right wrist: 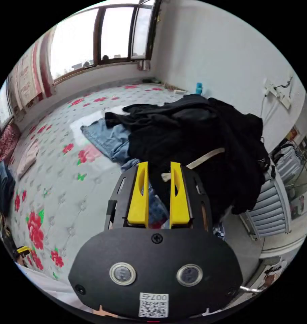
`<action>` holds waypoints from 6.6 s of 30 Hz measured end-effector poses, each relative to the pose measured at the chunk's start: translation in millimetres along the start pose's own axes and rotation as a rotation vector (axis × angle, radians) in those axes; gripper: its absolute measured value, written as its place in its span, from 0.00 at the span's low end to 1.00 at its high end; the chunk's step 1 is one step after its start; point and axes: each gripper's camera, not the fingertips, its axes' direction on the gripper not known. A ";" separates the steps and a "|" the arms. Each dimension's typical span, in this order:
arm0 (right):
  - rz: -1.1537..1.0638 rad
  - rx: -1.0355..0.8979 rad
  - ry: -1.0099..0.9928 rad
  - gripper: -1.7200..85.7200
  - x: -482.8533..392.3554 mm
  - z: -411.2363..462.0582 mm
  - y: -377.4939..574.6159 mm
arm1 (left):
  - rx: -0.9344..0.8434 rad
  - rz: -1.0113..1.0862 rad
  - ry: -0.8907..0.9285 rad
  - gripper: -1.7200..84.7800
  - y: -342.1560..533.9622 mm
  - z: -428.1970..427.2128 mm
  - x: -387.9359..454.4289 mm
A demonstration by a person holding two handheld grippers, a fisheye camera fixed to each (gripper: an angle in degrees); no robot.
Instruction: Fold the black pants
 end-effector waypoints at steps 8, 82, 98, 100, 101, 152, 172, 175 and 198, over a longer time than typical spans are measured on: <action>0.219 -0.068 0.170 0.15 95.6 12.5 -66.1 | -0.028 -0.046 -0.065 0.10 -6.9 8.0 26.4; -0.837 -0.445 -0.919 0.13 -198.7 -118.9 235.9 | 0.349 -0.046 0.007 0.16 293.5 -57.4 32.3; -0.209 0.005 -1.262 0.03 21.5 -187.4 56.6 | 0.615 -0.040 0.492 0.01 337.6 -208.0 -102.6; -0.135 0.167 -1.338 0.02 63.7 -213.2 40.9 | 0.711 -0.052 0.528 0.01 349.6 -223.5 -118.4; -0.096 0.262 -1.344 0.02 83.0 -226.6 34.7 | 0.761 -0.114 0.533 0.01 351.7 -225.7 -131.5; -0.983 -0.643 -0.543 0.04 -270.8 57.4 100.7 | -0.025 -0.278 -0.063 0.03 126.2 -148.3 -194.0; -0.509 -0.320 -0.615 0.05 -146.9 44.6 29.8 | 0.047 -0.123 -0.113 0.06 42.0 -173.3 -201.5; -0.514 -0.246 -0.593 0.08 -168.2 51.8 7.1 | -0.011 -0.059 -0.041 0.10 14.3 -160.4 -202.2; -0.488 -0.251 -0.200 0.02 -287.0 163.6 -103.7 | 0.074 -0.203 -0.192 0.07 -57.4 -125.1 -190.0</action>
